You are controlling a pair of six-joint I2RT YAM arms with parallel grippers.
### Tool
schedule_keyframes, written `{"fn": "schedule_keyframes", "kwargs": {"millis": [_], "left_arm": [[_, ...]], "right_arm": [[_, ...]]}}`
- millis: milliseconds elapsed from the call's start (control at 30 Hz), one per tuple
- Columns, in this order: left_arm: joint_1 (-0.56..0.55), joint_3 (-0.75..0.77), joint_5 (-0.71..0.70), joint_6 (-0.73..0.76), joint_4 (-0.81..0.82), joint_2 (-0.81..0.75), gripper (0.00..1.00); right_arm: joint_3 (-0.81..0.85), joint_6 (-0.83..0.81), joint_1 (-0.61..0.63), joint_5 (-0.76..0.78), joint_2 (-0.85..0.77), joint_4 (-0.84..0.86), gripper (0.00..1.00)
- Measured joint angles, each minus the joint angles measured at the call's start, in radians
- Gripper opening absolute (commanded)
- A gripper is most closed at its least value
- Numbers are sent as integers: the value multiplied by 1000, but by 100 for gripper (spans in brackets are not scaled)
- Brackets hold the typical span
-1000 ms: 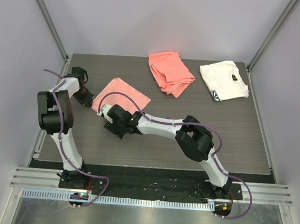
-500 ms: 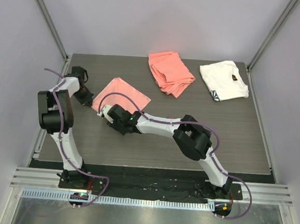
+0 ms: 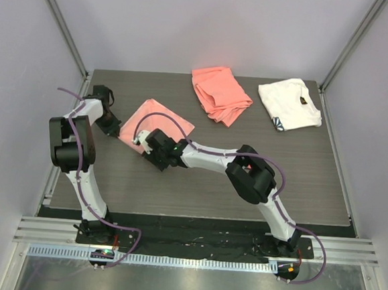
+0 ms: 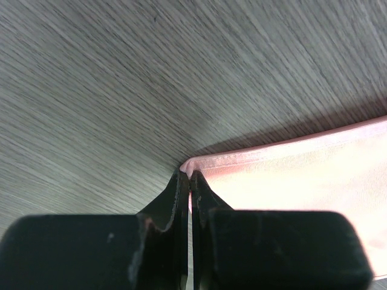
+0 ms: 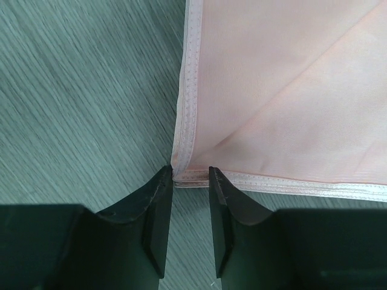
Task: Fold the napkin into a case and place the utensils inside
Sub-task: Pick up the upper triangle-folded napkin from the center of the board.
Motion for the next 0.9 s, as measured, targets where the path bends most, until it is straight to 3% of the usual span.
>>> {"fn": "schedule_keyframes", "kwargs": {"millis": [500,900], "left_arm": [[0,19,8,3,-5,11,0],[41,5,121,-40,-10,-22,0]], "right_arm": [[-39,-8,-11,5,-13,64,2],[-55,48,16,-66,-64,26,1]]}}
